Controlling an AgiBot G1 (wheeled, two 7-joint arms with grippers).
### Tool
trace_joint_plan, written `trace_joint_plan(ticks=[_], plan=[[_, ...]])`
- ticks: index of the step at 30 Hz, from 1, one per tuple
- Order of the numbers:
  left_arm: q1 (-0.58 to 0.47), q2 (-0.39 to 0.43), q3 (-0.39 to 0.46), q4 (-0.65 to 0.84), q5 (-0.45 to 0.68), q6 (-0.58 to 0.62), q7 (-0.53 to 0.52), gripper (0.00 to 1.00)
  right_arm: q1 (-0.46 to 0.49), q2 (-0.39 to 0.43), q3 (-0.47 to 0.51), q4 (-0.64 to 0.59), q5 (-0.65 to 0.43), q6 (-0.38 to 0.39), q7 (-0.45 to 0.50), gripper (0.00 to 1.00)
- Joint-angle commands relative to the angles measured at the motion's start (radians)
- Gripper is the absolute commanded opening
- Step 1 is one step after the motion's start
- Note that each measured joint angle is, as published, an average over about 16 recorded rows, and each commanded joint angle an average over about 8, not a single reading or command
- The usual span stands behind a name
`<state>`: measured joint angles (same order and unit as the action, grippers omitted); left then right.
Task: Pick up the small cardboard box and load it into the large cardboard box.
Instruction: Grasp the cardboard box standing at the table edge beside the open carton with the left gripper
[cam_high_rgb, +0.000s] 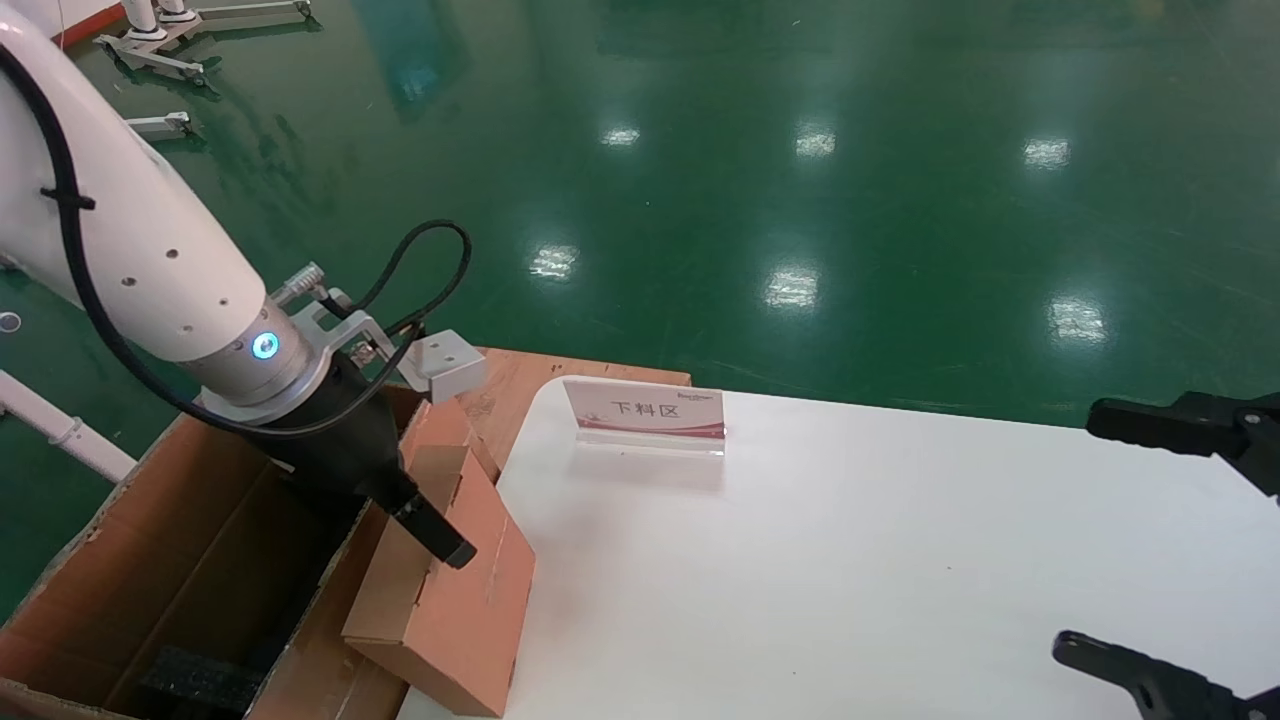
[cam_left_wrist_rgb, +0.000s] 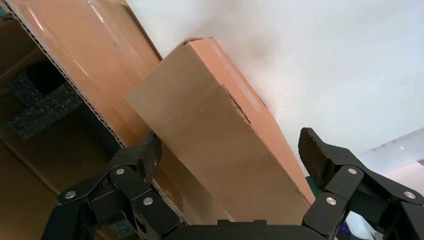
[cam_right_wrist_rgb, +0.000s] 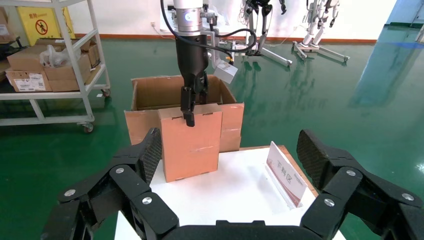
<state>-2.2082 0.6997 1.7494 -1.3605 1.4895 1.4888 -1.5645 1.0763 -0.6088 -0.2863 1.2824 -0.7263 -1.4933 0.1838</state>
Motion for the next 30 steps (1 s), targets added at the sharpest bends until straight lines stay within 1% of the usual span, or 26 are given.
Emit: trace_joint_plan(ticks=[1,7,15,22,23,26,30], plan=[[0.000,-0.003,0.002,0.000,-0.003,0.003,0.001,1.00,0.000,0.000,0.000,0.000,0.000,0.000,0.000,1.00],[0.002,-0.008,0.012,0.000,-0.012,0.007,-0.002,1.00,0.000,0.000,-0.001,0.000,0.000,0.000,0.000,1.00],[0.024,-0.042,0.007,0.000,-0.063,-0.026,0.030,1.00,0.000,0.000,-0.001,0.000,0.001,0.001,-0.001,1.00],[0.029,-0.049,0.006,0.000,-0.071,-0.033,0.037,1.00,0.000,0.001,-0.001,0.000,0.001,0.001,-0.001,1.00],[0.029,-0.049,0.006,0.000,-0.070,-0.033,0.036,0.93,0.000,0.001,-0.001,0.000,0.001,0.001,-0.001,1.00],[0.028,-0.047,0.006,0.000,-0.069,-0.032,0.034,0.56,0.000,0.001,-0.001,0.000,0.001,0.001,-0.001,0.99],[0.027,-0.045,0.006,0.000,-0.066,-0.030,0.032,0.06,0.000,0.001,-0.001,0.000,0.001,0.001,-0.001,0.49]])
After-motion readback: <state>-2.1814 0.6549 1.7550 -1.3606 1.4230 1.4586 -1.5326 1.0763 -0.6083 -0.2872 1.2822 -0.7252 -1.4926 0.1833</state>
